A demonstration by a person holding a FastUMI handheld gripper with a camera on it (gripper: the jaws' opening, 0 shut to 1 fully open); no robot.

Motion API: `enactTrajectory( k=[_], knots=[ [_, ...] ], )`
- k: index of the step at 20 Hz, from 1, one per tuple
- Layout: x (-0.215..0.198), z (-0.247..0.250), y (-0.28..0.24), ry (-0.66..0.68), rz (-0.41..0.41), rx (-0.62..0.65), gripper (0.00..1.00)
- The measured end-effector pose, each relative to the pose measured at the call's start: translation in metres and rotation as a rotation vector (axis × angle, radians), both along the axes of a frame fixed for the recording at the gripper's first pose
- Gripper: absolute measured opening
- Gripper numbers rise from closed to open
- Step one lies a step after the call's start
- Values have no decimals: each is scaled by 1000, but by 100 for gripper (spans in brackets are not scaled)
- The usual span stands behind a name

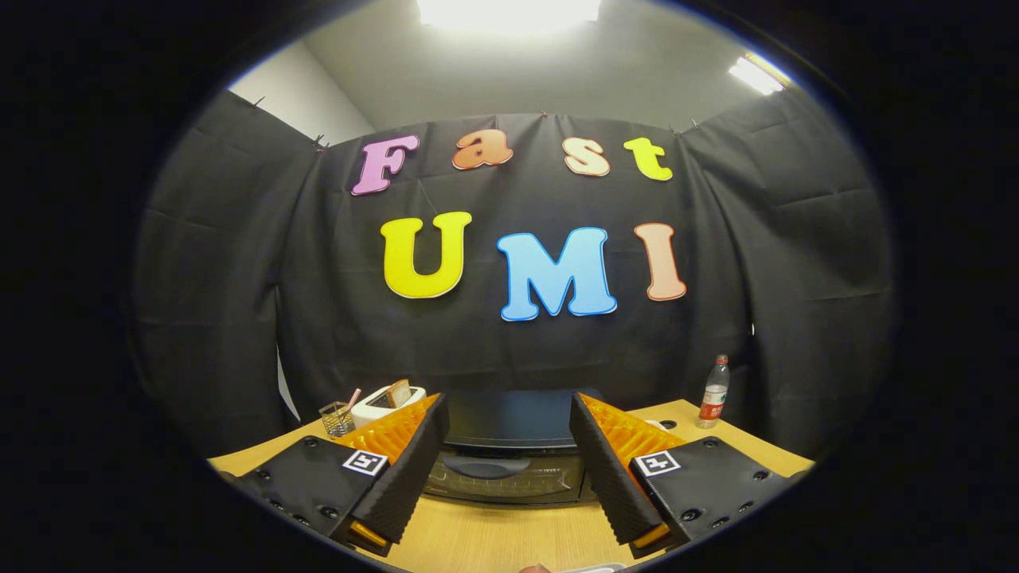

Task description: Open the toaster oven, put the food inside, and close the toaster oven door.

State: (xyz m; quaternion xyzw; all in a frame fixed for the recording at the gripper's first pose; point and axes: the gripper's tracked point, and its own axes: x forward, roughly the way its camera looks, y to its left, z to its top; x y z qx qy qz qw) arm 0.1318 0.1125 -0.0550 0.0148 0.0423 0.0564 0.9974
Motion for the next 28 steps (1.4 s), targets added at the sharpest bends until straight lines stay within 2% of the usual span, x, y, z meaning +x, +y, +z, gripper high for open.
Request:
enactTrajectory(
  k=[16, 22, 28],
  knots=[
    [84, -107, 40, 187, 11, -44, 97],
    [98, -129, 39, 228, -24, -59, 97],
    [94, -136, 39, 235, -45, -62, 97]
  ],
)
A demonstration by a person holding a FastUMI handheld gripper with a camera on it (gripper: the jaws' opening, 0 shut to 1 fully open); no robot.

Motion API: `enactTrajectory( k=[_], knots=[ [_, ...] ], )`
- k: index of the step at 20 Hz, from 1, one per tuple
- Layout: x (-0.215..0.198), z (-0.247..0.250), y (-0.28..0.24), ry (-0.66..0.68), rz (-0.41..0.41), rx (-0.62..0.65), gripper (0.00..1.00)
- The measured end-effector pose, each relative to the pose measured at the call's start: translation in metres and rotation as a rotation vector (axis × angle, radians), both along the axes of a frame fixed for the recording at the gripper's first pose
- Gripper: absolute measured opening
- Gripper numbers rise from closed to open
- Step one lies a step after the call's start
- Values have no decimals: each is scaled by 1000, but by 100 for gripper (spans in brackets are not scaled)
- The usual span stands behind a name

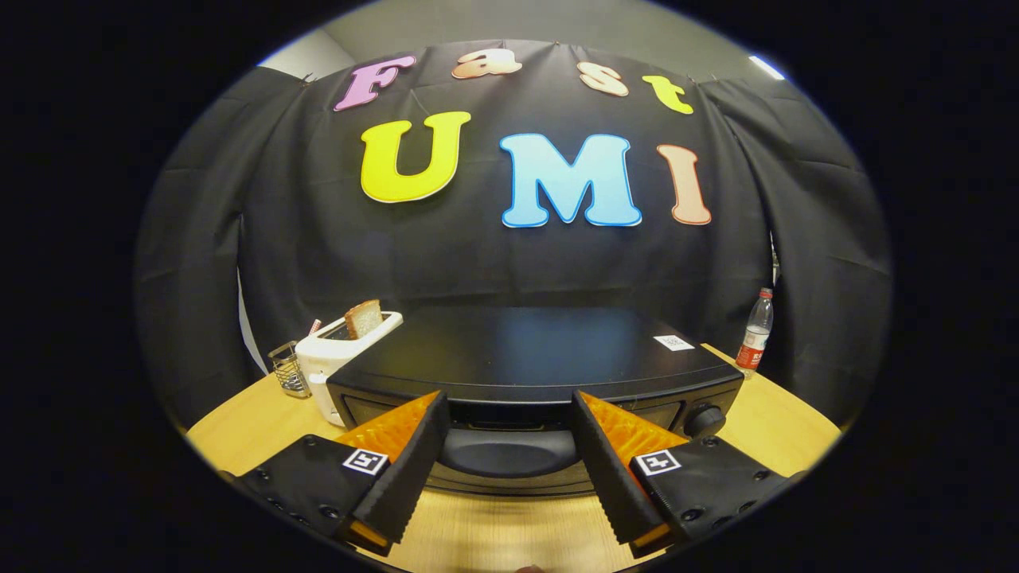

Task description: Open the toaster oven, put the food inside, and close the toaster oven door.

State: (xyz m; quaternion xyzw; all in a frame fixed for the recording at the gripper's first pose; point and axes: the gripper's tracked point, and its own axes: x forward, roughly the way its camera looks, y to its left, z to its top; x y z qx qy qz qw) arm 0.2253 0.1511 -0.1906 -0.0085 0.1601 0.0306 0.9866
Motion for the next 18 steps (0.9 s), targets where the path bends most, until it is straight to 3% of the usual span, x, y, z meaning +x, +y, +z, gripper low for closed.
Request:
enactTrajectory(
  k=[18],
  knots=[
    [-93, -36, -2, 78, 7, -21, 97]
  ],
)
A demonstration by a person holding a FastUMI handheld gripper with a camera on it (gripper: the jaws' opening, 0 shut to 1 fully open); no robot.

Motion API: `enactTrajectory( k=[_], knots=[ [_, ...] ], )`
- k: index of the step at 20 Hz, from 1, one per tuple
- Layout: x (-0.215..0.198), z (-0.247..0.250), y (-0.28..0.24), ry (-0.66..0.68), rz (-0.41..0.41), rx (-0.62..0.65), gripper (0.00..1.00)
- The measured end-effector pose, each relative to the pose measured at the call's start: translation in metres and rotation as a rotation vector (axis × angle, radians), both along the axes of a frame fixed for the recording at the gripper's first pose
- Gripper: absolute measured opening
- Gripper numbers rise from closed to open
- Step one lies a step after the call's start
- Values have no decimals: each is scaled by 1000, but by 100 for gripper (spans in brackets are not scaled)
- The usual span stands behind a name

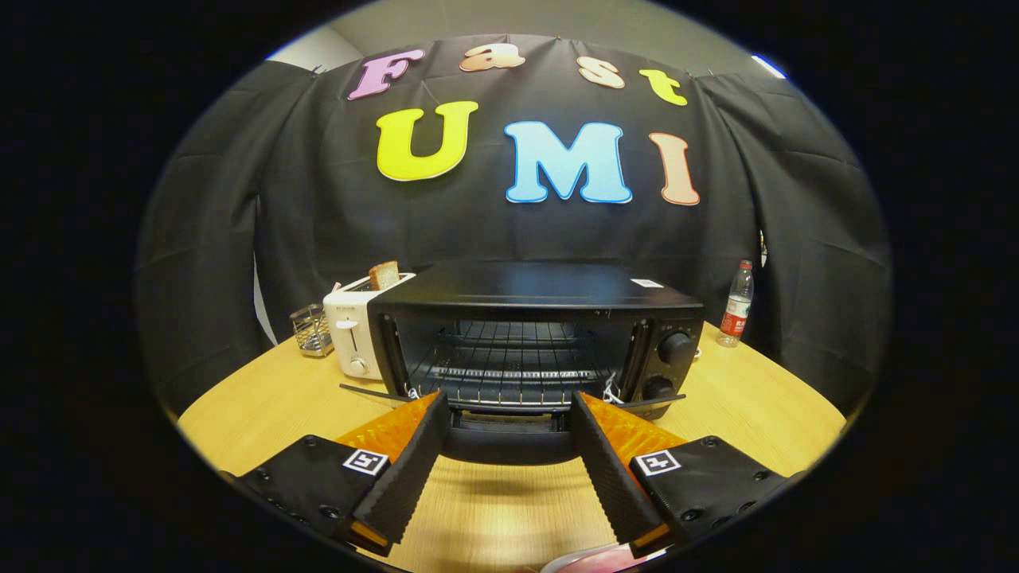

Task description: Open the toaster oven, put the food inside, and close the toaster oven door.

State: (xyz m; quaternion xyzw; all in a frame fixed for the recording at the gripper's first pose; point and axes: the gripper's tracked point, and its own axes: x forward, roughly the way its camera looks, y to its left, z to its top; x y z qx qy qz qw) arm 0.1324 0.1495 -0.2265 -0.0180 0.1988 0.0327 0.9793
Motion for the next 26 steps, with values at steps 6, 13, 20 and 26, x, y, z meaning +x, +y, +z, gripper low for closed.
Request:
enactTrajectory(
  k=[6, 13, 20, 26],
  knots=[
    [-25, -23, -1, 66, 20, -33, 97],
    [-54, -61, -6, 211, 25, -28, 97],
    [-86, -30, -16, 217, 64, 40, 97],
    [-111, 8, -43, 237, 112, 120, 97]
  ],
)
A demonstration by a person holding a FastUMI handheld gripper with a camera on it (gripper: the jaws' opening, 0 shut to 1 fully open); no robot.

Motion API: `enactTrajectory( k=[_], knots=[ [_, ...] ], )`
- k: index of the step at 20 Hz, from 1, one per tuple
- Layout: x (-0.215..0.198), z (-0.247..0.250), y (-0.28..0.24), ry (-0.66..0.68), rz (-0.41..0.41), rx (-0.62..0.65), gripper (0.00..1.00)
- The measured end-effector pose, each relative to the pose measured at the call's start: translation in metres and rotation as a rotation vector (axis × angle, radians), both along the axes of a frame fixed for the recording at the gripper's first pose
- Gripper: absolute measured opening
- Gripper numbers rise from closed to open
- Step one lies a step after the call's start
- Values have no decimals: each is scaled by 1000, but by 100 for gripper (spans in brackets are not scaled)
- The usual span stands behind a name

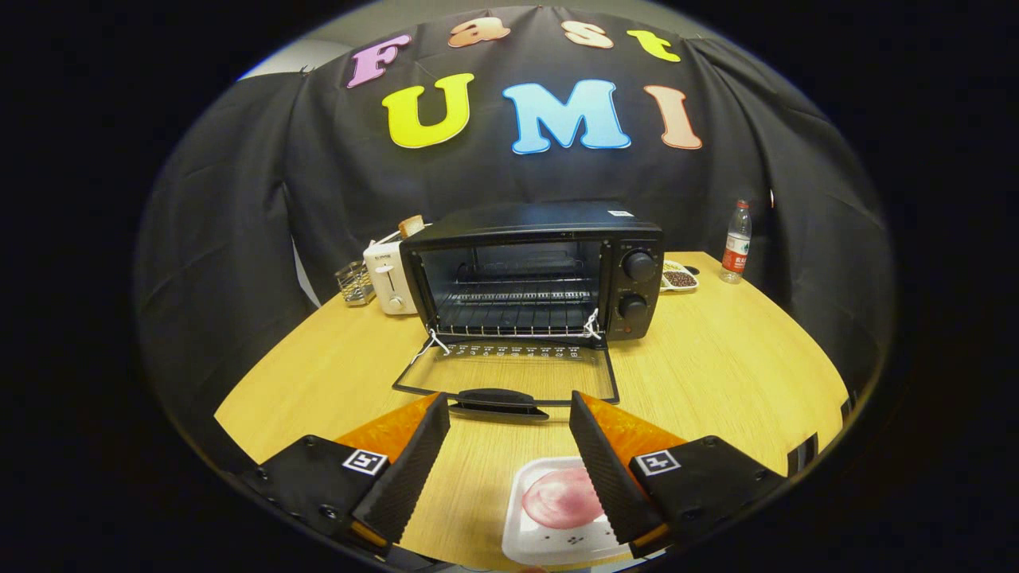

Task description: Open the toaster oven, put the food inside, and close the toaster oven door.

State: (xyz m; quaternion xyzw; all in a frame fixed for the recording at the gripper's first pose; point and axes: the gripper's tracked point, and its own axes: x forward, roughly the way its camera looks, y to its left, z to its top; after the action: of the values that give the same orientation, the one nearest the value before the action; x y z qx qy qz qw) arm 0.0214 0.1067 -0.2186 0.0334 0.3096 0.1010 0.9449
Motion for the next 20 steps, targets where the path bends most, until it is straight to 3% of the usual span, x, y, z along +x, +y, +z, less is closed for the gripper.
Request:
enactTrajectory(
  k=[9, 14, 20],
  knots=[
    [-16, 2, -63, 199, 116, 110, 99],
    [-15, -11, -112, 345, 116, 183, 99],
    [-30, -44, -135, 555, 147, 267, 98]
  ],
)
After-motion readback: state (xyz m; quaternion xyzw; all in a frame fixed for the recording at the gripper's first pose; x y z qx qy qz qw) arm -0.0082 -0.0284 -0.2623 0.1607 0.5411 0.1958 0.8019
